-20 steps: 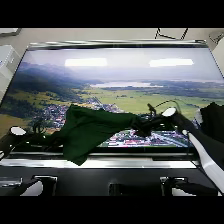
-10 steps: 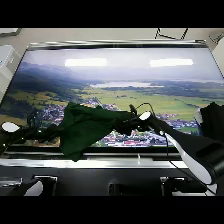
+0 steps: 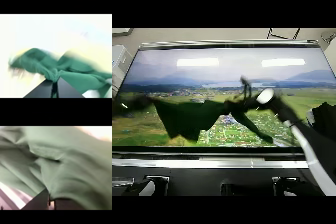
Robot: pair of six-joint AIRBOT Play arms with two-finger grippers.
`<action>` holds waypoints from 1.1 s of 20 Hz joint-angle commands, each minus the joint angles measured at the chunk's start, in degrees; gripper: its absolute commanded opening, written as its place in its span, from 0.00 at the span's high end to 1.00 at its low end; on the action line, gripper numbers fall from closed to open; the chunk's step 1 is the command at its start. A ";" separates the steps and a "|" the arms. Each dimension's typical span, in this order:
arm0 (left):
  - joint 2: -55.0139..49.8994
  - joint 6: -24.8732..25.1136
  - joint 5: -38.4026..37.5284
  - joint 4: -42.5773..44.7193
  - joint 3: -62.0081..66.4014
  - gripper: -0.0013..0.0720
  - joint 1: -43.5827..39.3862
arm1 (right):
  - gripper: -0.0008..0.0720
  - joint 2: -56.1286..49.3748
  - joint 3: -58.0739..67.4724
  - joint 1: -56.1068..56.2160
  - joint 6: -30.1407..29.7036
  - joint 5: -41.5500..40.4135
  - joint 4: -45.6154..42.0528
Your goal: Fold the clothes and pants, and hang the long-sleeved shirts on hangers.
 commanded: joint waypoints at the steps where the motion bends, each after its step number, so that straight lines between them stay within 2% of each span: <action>1: 3.93 0.02 9.46 -11.56 23.15 0.95 -0.02 | 0.93 6.73 20.81 -8.33 1.53 6.34 -8.79; 4: 5.64 1.16 13.77 -11.93 38.14 0.95 -0.24 | 0.93 11.82 33.97 -11.87 1.53 10.34 -8.81; 7: 7.93 1.27 13.22 -11.61 40.59 0.95 -0.24 | 0.93 16.09 36.15 -11.80 3.32 16.28 -8.37; 11: 7.26 0.35 2.05 -3.65 38.73 0.95 -0.24 | 0.93 15.89 36.09 -11.80 7.21 34.07 -10.75; 13: 6.58 -2.67 -5.35 -1.31 33.14 0.95 -0.24 | 0.93 12.70 34.71 -11.80 8.15 43.50 -13.42; 14: 6.32 -2.67 -7.89 -1.38 28.76 0.95 -0.26 | 0.93 10.75 32.26 -11.80 7.87 44.92 -14.36; 15: 6.23 -2.64 -9.09 -1.36 22.97 0.95 -0.76 | 0.93 8.70 29.29 -11.80 7.13 43.91 -14.34; 17: 6.12 -2.60 -6.88 -1.33 9.44 0.95 -2.93 | 0.93 3.30 22.27 -11.61 4.28 36.65 -13.22; 20: 4.55 -2.62 6.10 -1.36 -12.28 0.95 -8.09 | 0.93 -8.11 15.19 -8.92 2.51 21.86 -10.12; 22: 1.84 -4.00 15.58 -2.36 -23.10 0.95 -10.82 | 0.93 -16.55 14.84 -6.29 2.62 18.14 -5.44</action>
